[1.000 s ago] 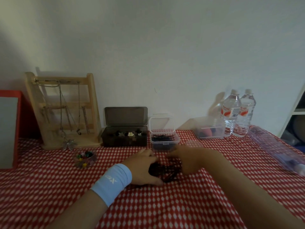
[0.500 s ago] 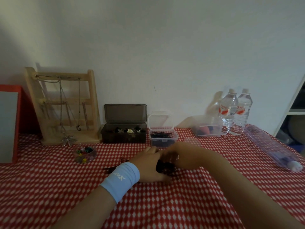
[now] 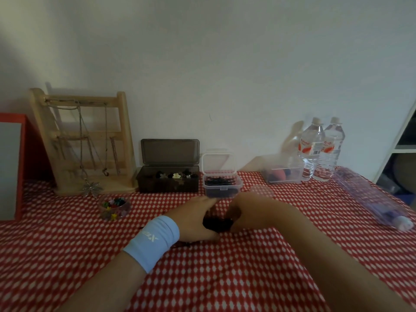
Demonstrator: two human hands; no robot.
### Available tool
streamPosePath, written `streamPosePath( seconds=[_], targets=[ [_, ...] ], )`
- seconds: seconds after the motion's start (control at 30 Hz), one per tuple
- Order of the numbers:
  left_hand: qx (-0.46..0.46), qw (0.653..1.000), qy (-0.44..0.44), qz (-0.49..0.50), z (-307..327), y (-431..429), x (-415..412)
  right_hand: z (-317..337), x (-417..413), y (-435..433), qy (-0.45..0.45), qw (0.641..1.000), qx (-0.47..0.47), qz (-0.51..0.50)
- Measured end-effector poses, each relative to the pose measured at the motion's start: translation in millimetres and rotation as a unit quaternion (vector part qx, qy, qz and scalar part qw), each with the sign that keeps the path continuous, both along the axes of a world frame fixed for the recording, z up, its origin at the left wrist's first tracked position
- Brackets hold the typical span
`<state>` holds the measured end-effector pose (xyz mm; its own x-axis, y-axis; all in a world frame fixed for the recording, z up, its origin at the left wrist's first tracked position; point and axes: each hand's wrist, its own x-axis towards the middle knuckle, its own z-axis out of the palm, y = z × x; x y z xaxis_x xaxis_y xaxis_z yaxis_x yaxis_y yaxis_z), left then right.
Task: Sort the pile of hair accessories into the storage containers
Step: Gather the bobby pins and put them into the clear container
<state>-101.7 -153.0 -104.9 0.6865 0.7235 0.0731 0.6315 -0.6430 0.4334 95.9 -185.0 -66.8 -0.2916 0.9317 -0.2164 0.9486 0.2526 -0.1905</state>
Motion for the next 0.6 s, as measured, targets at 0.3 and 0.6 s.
streamPosePath(
  seconds=[0.3, 0.6],
  targets=[
    [0.004, 1.0, 0.003, -0.005, -0.5, 2.9, -15.9, 3.6, -3.2, 0.9, 0.018, 0.999, -0.013, -0.032],
    [0.011, 1.0, -0.016, 0.022, -2.5, -0.7, -16.8, -3.7, -7.1, 2.8, 0.036, 0.999, 0.033, -0.019]
  ],
)
